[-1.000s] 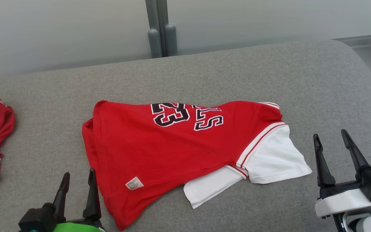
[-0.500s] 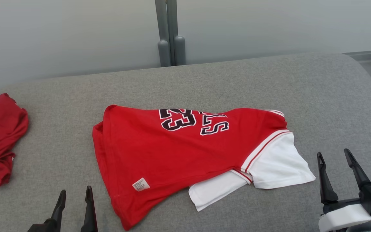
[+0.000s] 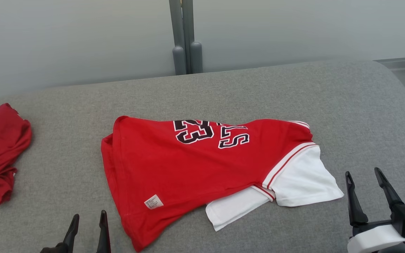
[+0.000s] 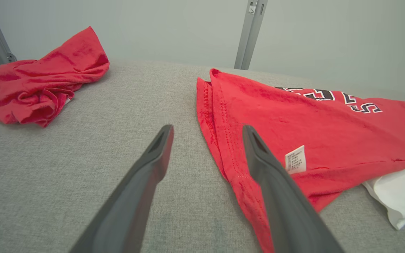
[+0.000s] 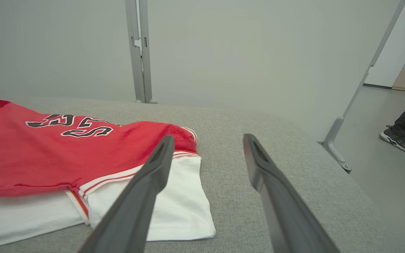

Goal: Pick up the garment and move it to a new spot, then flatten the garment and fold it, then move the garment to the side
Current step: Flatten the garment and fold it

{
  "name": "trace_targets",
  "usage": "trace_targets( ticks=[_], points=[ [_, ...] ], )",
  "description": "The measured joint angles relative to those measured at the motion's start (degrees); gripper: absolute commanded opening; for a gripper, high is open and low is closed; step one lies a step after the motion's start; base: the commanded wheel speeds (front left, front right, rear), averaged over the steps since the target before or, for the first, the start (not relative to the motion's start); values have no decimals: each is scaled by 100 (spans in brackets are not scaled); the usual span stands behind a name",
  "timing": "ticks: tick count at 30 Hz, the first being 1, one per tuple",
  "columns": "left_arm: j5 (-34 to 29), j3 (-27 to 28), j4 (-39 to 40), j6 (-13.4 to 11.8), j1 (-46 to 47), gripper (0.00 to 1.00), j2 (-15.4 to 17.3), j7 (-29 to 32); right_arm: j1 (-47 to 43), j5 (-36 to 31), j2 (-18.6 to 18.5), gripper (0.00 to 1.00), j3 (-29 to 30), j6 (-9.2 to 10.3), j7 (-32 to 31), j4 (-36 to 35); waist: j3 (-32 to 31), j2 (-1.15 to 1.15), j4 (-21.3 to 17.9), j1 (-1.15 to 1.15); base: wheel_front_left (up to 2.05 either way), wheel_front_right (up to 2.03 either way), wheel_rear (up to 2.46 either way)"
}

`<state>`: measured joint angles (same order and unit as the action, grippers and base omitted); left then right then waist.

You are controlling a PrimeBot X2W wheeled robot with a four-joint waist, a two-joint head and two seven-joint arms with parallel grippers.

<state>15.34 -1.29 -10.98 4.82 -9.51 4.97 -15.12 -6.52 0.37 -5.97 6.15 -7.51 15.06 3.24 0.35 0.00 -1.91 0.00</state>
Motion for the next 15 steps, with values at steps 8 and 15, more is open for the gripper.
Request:
trace_targets(
  ticks=[8,15],
  points=[
    [-89,-327,-137,99,281,100,-44,282,358,21,-221,100,-156,0,0,209,76,0,-60,0,0,0,0],
    [-1,-515,131,-48,497,100,-58,1473,967,423,-638,100,-690,0,-326,1047,143,0,-131,0,0,0,0]
  ],
)
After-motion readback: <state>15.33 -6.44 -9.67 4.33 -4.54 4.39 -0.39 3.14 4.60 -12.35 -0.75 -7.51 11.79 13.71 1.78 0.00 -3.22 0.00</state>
